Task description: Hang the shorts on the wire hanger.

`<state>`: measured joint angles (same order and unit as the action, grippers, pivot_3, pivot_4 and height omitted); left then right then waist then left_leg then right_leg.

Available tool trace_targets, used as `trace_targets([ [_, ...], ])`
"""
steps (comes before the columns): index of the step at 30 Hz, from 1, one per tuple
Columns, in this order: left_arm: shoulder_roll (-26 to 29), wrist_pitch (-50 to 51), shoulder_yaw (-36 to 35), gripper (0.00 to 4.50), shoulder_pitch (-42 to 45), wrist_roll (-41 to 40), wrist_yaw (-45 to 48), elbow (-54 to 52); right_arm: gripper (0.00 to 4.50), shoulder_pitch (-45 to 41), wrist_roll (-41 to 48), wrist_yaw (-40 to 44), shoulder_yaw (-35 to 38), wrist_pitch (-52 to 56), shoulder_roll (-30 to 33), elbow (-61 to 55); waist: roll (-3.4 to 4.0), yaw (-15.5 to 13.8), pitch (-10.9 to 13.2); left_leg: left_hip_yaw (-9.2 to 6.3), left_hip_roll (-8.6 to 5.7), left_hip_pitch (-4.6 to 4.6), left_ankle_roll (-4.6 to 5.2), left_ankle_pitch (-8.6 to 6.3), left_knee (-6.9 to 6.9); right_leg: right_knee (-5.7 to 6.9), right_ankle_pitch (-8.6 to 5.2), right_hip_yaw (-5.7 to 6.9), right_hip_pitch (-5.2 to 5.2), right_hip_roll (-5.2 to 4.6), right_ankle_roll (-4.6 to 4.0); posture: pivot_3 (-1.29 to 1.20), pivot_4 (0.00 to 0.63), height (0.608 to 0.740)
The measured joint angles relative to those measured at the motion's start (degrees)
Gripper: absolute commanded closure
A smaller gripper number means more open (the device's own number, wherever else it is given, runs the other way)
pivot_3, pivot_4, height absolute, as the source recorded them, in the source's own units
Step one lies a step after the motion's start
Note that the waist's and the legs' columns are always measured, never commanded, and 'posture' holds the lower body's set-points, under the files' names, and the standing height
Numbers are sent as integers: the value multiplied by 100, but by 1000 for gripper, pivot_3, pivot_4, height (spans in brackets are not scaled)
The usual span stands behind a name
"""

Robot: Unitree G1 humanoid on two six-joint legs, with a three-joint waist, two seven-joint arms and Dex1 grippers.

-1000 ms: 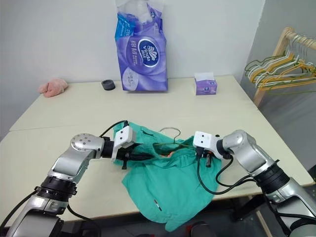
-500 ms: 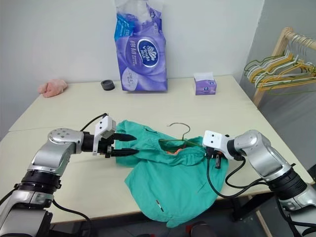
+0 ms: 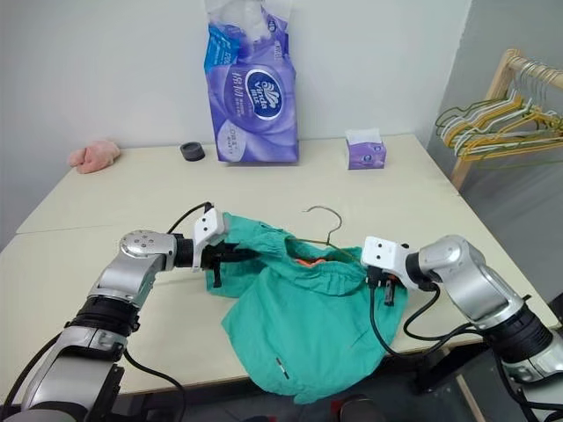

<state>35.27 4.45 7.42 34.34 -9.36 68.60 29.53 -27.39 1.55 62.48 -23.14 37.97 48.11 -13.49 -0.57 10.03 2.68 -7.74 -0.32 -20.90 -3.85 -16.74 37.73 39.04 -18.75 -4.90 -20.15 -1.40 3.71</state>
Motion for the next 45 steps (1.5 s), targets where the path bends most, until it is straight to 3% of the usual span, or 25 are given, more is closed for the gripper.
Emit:
trace_targets([
  [15, -22, -621, -20, 4475, 28, 270, -183, 293, 4500, 490, 261, 104, 245, -1, 519, -419, 0, 8, 0, -1, -1, 0, 0, 0, -1, 0, 0, 0, 1, 0, 0, -202, 0, 740],
  [22, -32, -529, -20, 4475, -27, 284, -186, 178, 4500, 494, 424, 36, 301, 291, 452, -491, 0, 20, 0, -1, 0, 0, 0, 0, -1, 0, 0, -1, 1, 1, 0, -204, 0, 740],
  [25, -40, -508, -21, 3898, -86, 288, -216, 144, 4500, 494, 448, -8, 335, 408, 419, -504, 0, 19, 0, -2, 0, 0, 0, 0, -1, 0, 0, 0, 1, 1, 0, -203, 0, 740],
  [33, -23, -843, -129, 1569, -215, 471, -726, 86, 4500, 566, 641, -96, 521, 523, 386, -520, -1, 14, 0, -2, 0, 0, 0, 0, -1, 0, 0, -2, 1, -1, 0, -213, 0, 740],
  [36, 11, -653, -374, 1569, -218, 243, -760, 0, 4500, 692, 838, -216, 773, 829, 267, -586, -1, 21, 0, -3, 1, -1, 0, 0, -1, 0, 0, -1, 0, -1, 0, -223, 0, 740],
  [41, 312, 873, -787, 1569, -584, -893, -159, -1597, 4500, 1330, 1452, -803, 1812, 2118, -62, -1011, 3, 62, -3, -4, 1, -6, 0, 0, -1, 0, 0, -5, 5, -16, 1, -261, 3, 740],
  [45, 0, 1402, -560, 1569, -717, -1243, -48, -2445, 4500, 1912, 1879, -1398, 2815, 2920, -675, -1623, 4, 71, -3, -4, -6, -6, 0, 0, 6, -2, -4, -2, 19, -17, 7, -304, 12, 740],
])
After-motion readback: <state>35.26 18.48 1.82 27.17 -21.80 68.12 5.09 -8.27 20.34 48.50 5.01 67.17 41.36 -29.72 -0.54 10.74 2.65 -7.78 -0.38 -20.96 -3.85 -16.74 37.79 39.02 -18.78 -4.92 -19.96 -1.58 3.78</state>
